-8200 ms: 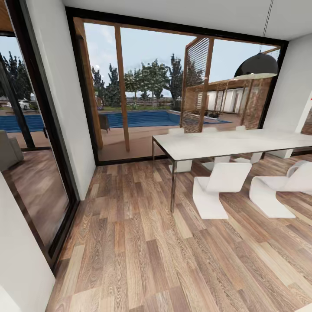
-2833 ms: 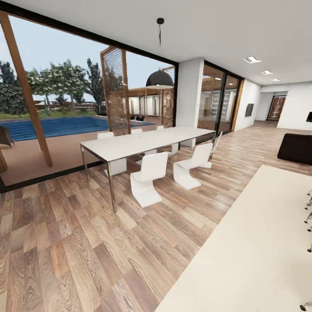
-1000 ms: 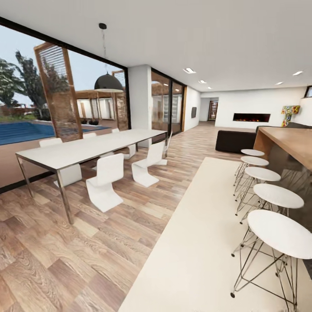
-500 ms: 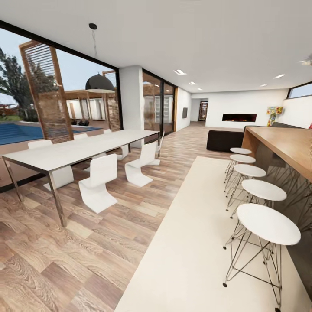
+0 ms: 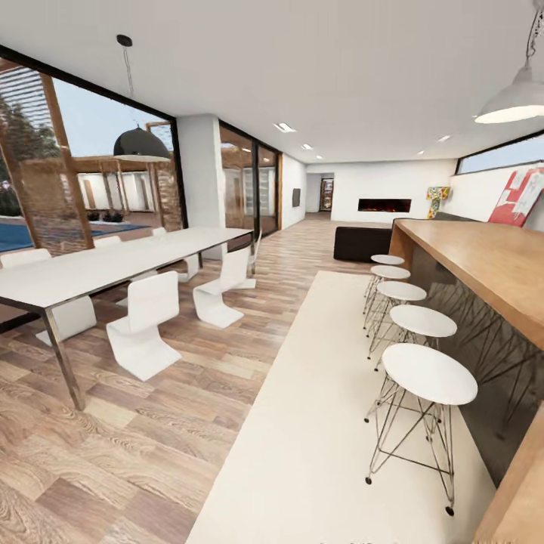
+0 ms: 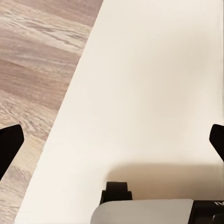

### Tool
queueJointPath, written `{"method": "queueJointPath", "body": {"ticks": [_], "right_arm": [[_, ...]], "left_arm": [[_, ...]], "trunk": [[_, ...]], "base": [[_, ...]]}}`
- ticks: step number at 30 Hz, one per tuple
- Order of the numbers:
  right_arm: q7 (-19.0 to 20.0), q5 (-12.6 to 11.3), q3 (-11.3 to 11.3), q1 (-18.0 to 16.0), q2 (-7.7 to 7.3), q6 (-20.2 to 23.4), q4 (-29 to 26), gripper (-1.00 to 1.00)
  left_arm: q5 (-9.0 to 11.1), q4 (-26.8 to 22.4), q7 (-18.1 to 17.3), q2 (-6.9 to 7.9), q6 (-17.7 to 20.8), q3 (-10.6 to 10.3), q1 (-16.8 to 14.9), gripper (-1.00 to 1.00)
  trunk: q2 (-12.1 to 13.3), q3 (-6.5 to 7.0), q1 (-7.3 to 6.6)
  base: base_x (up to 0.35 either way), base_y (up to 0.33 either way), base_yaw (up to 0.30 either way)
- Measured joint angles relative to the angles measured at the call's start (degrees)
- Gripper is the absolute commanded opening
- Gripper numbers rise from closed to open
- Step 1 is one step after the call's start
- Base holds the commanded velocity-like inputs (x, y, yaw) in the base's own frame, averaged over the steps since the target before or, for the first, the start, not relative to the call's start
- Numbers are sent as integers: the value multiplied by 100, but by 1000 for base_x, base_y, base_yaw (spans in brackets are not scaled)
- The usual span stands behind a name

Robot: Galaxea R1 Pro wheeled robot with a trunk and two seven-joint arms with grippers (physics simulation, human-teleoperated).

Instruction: Set up a coffee station on the kitchen countertop: keep the coffee maker on the countertop, move the bottle of coffee from the kitchen shelf to the counter next to the coffee maker, place a paper coffee filter on top of the coffee maker, put the saucer next to the coffee maker with the coffee cup on the saucer, and place the electric kettle next to the coffee maker.

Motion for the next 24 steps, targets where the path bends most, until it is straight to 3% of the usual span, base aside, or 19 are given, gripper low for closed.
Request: {"method": "queueJointPath", "body": {"ticks": [24], "right_arm": [[1, 0, 6, 0, 0, 0, -1, 100]], "left_arm": [[0, 3, 1, 0, -4, 0, 0, 100]], "trunk": [[0, 54, 0]], "base": [[0, 0, -257]]}}
